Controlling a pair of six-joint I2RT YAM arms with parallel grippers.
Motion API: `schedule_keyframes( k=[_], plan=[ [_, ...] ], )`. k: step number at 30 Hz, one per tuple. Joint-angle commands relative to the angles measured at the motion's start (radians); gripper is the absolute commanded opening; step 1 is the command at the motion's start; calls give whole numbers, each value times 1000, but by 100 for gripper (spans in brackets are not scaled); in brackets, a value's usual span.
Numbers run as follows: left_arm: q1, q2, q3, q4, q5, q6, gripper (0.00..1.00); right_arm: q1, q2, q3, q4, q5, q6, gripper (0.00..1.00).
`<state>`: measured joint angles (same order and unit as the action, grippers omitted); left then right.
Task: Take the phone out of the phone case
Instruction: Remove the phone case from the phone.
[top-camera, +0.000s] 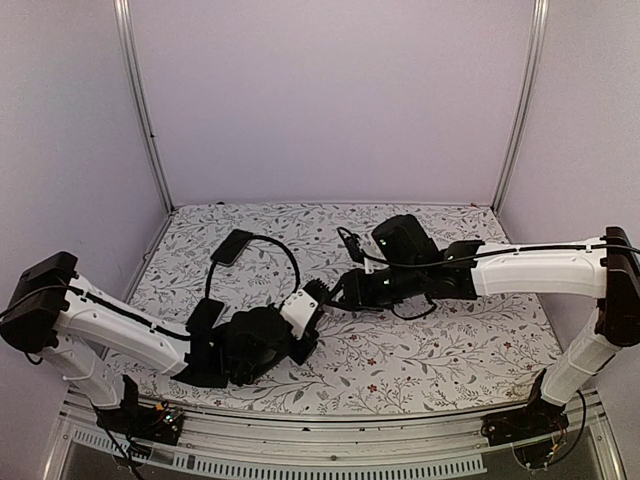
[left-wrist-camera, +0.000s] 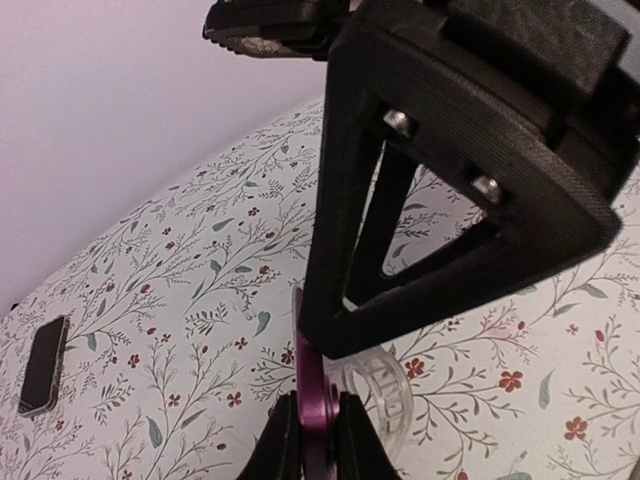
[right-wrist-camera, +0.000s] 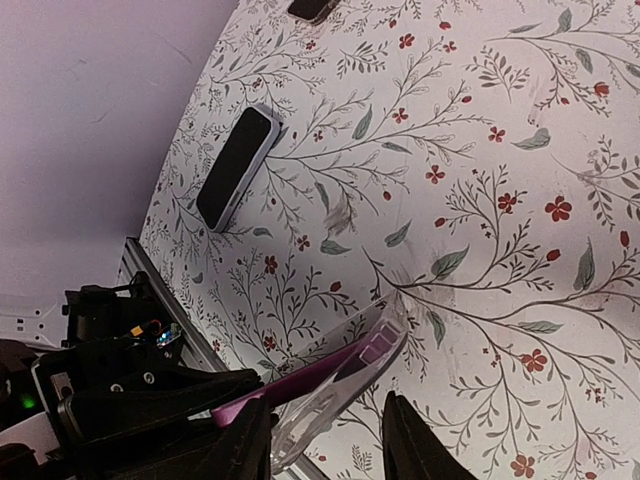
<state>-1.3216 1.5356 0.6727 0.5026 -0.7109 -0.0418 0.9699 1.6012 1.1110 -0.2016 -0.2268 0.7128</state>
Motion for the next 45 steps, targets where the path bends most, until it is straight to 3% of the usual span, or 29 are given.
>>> schedule_keyframes(
  k=[1, 21, 33, 45],
  plan=[
    [16, -4, 60, 100, -33, -9, 0, 20, 5, -50, -72, -11, -17, 40],
    [-13, 92, 127, 103, -19, 9, 0, 18, 33, -128, -91, -67, -26, 37],
    [-44, 146, 171, 139, -10, 40, 0, -56, 19, -203, -47, -40, 20, 39],
    [-69, 164, 190, 131, -29, 40, 0, -72, 56, -202, -87, 67, 14, 27]
  ],
)
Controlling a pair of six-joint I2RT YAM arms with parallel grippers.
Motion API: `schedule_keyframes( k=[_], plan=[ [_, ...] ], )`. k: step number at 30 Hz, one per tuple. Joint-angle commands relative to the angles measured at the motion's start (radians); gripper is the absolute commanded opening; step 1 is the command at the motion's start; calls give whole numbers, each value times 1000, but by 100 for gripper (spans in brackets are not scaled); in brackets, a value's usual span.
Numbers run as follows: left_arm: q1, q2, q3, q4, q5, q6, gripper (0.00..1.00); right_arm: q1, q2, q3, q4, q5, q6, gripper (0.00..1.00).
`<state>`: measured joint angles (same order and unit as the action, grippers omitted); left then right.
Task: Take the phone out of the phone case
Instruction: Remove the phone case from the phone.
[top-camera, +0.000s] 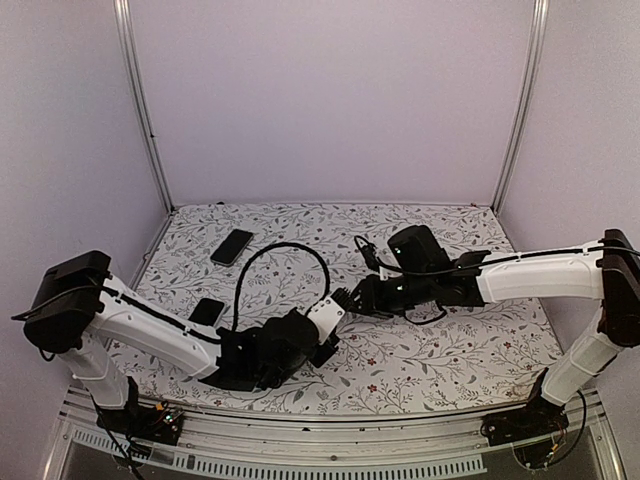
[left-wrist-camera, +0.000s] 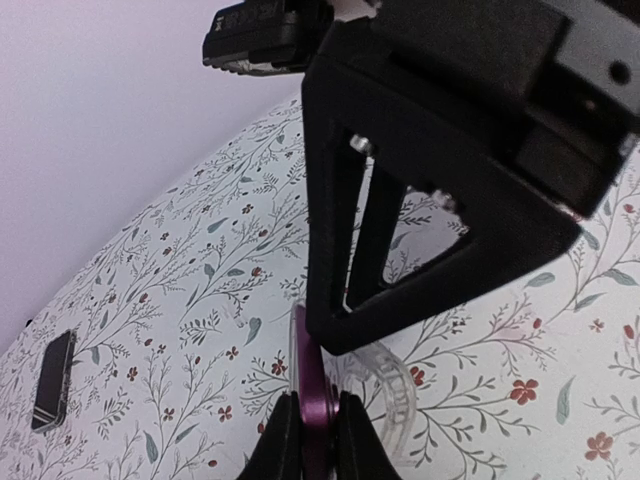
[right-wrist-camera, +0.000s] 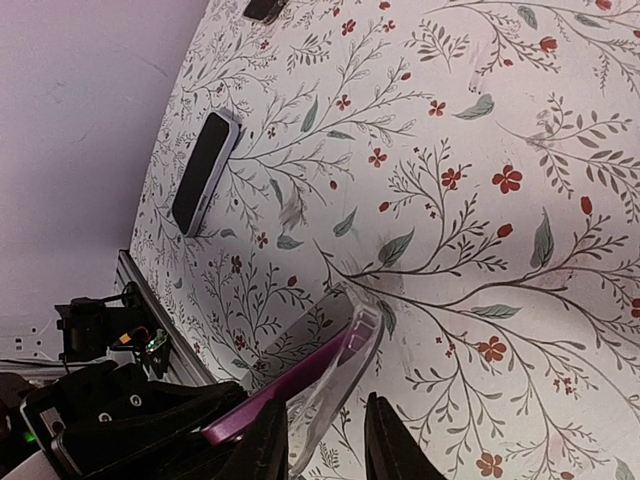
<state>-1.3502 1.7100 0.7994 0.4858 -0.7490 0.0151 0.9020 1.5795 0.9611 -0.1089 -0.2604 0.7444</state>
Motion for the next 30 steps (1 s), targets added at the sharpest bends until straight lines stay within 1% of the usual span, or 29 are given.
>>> schedule_keyframes(
  k=[1, 4, 18, 22, 30],
  plan=[
    [-40, -10, 65, 147, 6, -17, 0, -5, 76, -54, -183, 108, -19, 27],
    [-40, -11, 66, 146, 1, -18, 0, -11, 76, -60, -189, 116, -24, 25],
    [-41, -20, 63, 145, 3, -27, 0, -38, 72, -70, -189, 132, -32, 9],
    [-41, -24, 61, 140, 1, -24, 0, -42, 79, -60, -189, 135, -34, 6],
    [-38, -51, 42, 135, -15, -44, 0, -49, 89, -43, -189, 150, -38, 5]
  ],
)
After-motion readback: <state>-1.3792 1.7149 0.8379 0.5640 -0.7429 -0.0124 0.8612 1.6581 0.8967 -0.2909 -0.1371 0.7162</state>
